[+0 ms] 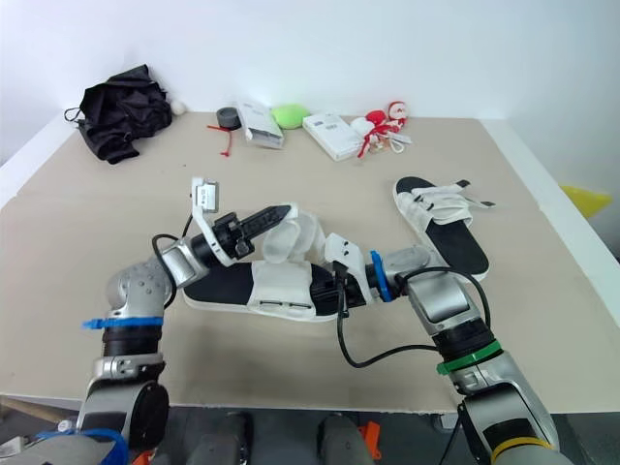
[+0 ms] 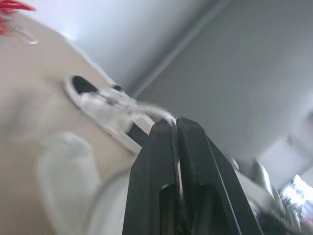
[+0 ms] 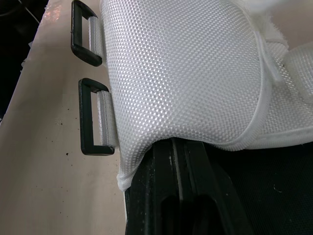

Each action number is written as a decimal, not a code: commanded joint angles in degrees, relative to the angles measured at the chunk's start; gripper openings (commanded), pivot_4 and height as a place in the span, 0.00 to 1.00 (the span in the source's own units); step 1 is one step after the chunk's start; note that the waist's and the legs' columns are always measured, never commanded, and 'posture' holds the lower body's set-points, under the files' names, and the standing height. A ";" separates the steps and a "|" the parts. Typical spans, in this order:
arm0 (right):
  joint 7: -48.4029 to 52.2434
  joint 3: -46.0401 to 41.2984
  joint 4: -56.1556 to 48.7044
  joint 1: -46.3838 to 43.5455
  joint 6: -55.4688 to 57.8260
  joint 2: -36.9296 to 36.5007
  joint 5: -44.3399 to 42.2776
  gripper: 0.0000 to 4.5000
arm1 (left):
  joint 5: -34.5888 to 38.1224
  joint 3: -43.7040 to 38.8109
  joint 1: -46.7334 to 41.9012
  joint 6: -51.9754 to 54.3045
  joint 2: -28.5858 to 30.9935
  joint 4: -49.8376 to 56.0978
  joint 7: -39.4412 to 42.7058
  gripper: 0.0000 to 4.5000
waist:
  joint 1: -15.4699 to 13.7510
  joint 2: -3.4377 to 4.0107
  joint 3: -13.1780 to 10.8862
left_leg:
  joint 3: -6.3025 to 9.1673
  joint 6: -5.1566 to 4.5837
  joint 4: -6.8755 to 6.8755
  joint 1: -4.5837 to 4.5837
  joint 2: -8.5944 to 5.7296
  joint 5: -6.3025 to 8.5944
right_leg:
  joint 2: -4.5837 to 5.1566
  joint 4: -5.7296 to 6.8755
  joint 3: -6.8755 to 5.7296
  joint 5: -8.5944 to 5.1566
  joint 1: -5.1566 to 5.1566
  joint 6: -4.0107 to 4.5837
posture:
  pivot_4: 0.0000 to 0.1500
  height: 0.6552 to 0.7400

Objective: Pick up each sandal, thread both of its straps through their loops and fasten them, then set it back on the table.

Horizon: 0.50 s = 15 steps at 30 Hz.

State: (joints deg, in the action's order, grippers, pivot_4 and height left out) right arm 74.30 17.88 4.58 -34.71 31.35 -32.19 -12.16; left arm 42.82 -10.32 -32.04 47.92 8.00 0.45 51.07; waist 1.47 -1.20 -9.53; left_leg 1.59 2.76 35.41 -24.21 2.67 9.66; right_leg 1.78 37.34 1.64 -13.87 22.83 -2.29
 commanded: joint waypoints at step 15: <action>2.05 4.84 3.06 1.52 0.00 -0.78 2.21 0.00 | -19.55 19.10 20.97 -43.22 25.07 13.94 30.17 0.05 | -0.23 0.01 0.03 | -0.02 -0.27 -0.02 0.04 0.13 0.18 | -0.15 0.01 0.04 -0.32 0.00 0.33 | 1.00 1.00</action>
State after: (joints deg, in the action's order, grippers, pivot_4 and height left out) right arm 75.44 18.55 5.37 -35.15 30.64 -32.39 -12.15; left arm 26.42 7.34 -12.06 13.22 31.92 14.45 77.91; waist 1.24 -1.19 -9.51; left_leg 1.57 2.48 35.40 -24.17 2.80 9.84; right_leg 1.62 37.34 1.69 -14.21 22.85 -1.91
